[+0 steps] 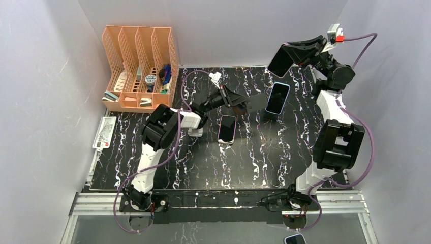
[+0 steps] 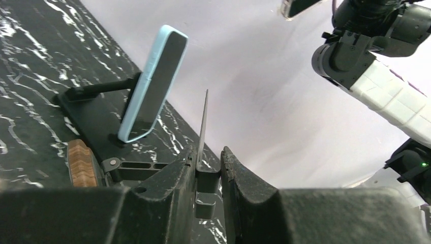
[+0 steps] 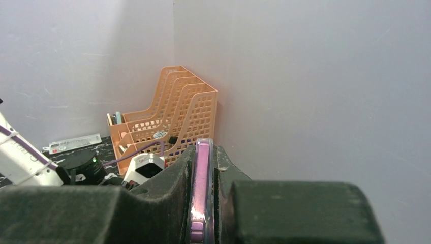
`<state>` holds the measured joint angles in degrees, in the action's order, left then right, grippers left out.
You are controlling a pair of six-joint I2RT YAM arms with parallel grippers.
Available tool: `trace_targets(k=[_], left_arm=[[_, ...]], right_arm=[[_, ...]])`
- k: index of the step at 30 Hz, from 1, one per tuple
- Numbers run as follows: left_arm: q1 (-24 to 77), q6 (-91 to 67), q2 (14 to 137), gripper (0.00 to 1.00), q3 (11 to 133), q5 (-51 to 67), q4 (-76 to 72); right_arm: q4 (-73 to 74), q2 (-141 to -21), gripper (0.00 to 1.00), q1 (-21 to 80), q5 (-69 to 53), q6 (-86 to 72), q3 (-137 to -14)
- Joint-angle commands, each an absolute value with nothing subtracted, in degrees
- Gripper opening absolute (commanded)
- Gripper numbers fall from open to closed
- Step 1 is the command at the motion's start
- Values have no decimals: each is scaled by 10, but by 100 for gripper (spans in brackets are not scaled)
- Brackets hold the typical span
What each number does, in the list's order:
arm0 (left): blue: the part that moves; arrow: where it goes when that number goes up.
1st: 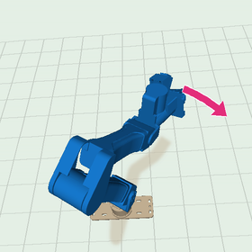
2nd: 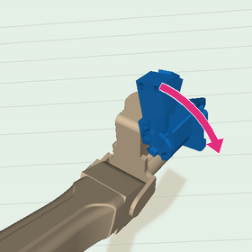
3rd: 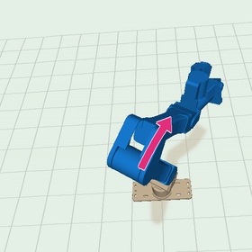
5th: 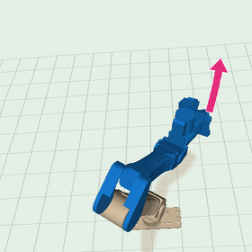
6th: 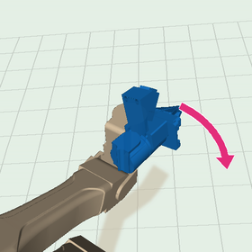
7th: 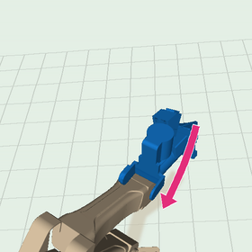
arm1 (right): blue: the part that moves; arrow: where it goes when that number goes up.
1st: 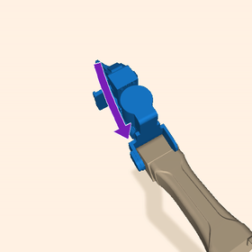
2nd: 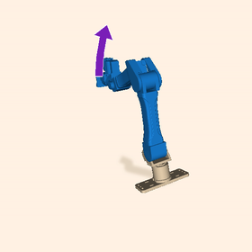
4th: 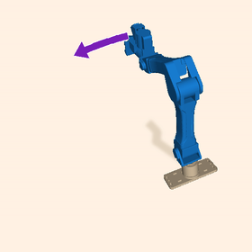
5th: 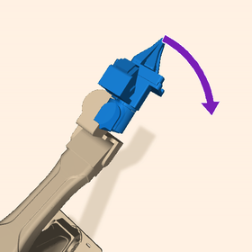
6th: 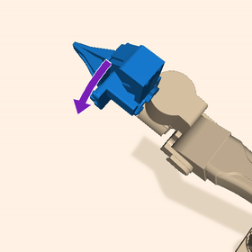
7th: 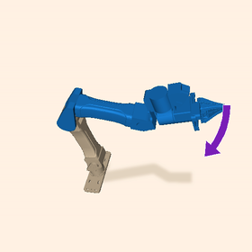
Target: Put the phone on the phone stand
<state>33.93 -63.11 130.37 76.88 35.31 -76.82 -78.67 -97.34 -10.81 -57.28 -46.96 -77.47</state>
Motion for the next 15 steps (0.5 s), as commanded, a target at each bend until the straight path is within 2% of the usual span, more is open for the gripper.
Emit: trace_targets(k=[1, 15], left_arm=[[370, -662, 1227, 5, 739, 309, -863], [505, -604, 1193, 0, 600, 137, -955]], right_arm=[[-784, -925, 1, -112, -537, -435, -765], [-777, -882, 1, -116, -524, -429, -734]])
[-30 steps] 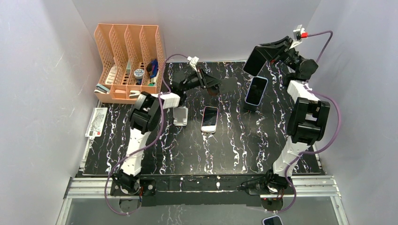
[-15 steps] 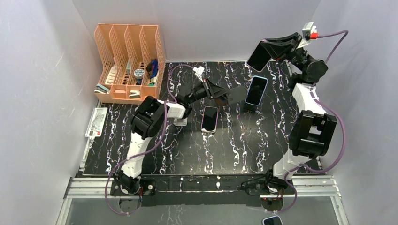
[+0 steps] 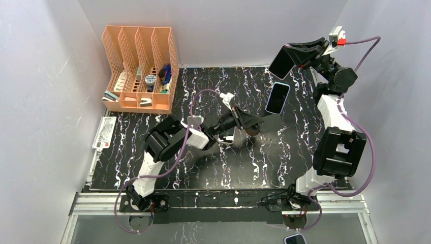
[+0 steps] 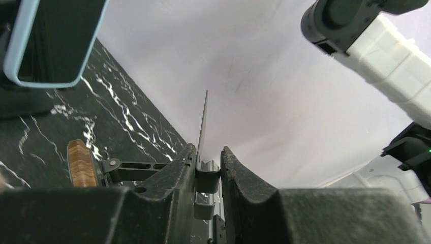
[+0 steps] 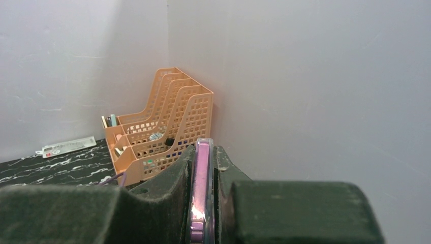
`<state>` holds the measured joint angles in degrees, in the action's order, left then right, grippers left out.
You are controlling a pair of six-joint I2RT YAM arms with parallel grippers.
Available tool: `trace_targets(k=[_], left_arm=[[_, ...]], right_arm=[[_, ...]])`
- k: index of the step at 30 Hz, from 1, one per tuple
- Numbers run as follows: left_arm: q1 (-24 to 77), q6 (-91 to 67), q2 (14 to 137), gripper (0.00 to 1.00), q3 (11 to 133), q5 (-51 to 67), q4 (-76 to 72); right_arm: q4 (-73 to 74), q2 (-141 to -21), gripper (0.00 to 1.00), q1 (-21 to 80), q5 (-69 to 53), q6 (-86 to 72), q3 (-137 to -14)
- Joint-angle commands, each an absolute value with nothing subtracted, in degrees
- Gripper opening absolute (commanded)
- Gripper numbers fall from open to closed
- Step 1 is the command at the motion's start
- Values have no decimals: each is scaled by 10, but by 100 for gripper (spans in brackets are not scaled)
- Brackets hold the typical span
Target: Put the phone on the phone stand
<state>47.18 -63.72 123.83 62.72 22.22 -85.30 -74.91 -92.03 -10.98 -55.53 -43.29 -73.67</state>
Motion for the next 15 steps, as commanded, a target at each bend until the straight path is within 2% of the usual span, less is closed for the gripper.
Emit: trace_targets(k=[1, 3, 15], left_arm=[[513, -604, 1199, 0, 590, 120, -976], [526, -607, 1214, 0, 572, 86, -1022], [587, -567, 1229, 0, 544, -26, -1026]], right_arm=[[-775, -878, 1, -116, -523, -429, -731], [-773, -871, 1, -118, -522, -428, -728], [-775, -860, 1, -120, -522, -430, -701]])
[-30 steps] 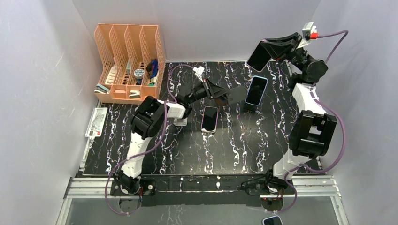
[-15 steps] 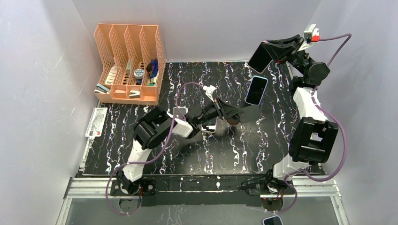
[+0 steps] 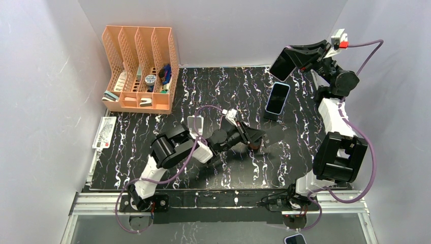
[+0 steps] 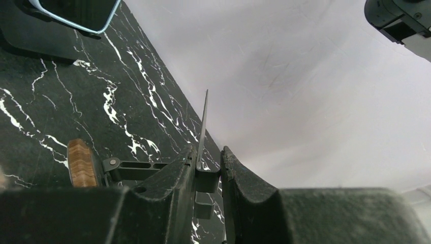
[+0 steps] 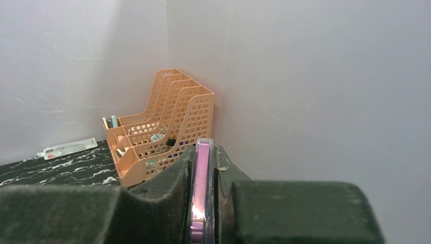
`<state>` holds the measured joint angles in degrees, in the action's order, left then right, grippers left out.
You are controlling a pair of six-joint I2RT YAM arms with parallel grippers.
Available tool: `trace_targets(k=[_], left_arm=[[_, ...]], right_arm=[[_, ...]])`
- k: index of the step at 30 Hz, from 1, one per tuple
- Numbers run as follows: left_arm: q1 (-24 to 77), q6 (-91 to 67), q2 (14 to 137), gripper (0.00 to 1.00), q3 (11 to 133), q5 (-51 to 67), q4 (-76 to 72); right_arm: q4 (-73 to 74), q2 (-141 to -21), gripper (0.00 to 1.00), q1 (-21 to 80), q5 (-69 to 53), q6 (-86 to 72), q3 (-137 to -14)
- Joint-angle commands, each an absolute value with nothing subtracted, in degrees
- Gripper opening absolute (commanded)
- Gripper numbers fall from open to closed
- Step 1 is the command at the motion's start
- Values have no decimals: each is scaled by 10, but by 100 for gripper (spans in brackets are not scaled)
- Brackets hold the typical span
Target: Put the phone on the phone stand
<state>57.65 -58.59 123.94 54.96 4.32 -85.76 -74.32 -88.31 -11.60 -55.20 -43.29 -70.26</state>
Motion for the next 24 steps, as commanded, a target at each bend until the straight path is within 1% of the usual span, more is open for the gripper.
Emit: trace_targets(k=[1, 12, 18, 20, 24], left_arm=[[587, -568, 1230, 0, 539, -35, -1027], [589, -557, 1211, 0, 446, -112, -1026], [589, -561, 1201, 0, 406, -126, -1026], [589, -569, 1201, 5, 395, -126, -1026], [589, -578, 1199, 19, 381, -122, -1026]], right_arm=[[-775, -860, 1, -120, -523, -430, -701], [-780, -866, 1, -120, -523, -433, -696], [-776, -865, 1, -120, -521, -434, -698], [-768, -863, 1, -120, -524, -436, -701], [-727, -852, 1, -120, -539, -444, -710]])
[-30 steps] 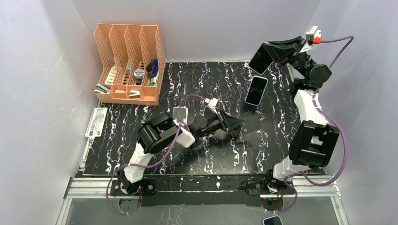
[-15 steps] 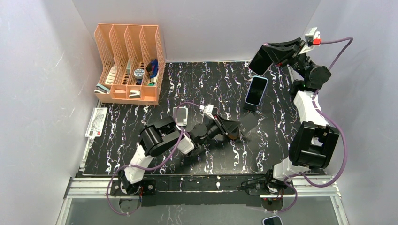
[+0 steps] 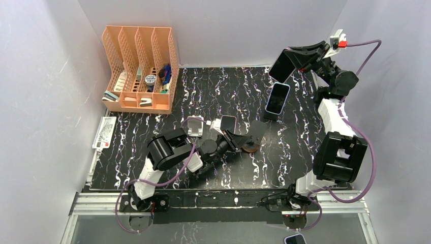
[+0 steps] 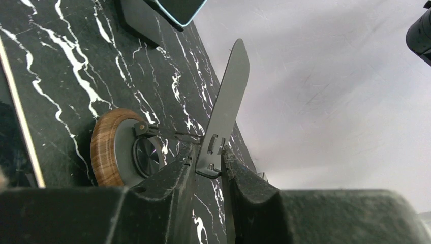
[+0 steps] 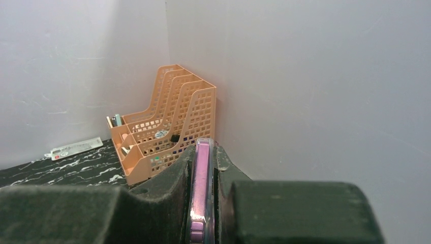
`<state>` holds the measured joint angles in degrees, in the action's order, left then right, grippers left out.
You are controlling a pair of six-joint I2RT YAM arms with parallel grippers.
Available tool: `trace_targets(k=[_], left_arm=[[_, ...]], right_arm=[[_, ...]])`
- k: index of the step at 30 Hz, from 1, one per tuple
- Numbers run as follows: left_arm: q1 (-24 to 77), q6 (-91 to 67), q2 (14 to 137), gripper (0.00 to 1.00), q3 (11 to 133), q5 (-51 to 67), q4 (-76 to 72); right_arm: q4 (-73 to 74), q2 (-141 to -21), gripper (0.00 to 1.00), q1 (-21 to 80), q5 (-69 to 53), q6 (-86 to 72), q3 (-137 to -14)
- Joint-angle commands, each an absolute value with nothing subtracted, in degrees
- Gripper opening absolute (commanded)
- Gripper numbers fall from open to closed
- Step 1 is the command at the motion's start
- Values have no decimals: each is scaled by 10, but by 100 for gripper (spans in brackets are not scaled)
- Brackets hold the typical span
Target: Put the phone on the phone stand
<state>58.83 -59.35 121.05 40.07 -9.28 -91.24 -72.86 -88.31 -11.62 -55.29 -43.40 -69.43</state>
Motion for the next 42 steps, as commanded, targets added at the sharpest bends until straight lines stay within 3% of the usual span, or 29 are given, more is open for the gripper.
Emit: trace_targets(k=[1, 6, 11, 18, 29, 35, 42], left_arm=[[589, -578, 1198, 24, 378, -121, -1026], [586, -545, 1181, 45, 371, -96, -1026], [569, -509, 1154, 58, 361, -50, -1025], [542, -462, 1079, 78, 332, 25, -1013], [493, -252, 792, 79, 312, 53, -673], [445, -240, 740, 79, 310, 45, -589], [421, -238, 729, 79, 317, 54, -557]], right_arm=[[-722, -847, 1, -120, -539, -447, -706], [-639, -807, 1, -120, -537, -434, -681], [-471, -758, 1, -120, -540, -381, -663], [-367, -767, 1, -116, -596, -369, -633], [-308, -878, 1, -84, -680, -335, -679], [-225, -898, 1, -24, -676, -250, -696], [-240, -908, 1, 0, -667, -237, -664]])
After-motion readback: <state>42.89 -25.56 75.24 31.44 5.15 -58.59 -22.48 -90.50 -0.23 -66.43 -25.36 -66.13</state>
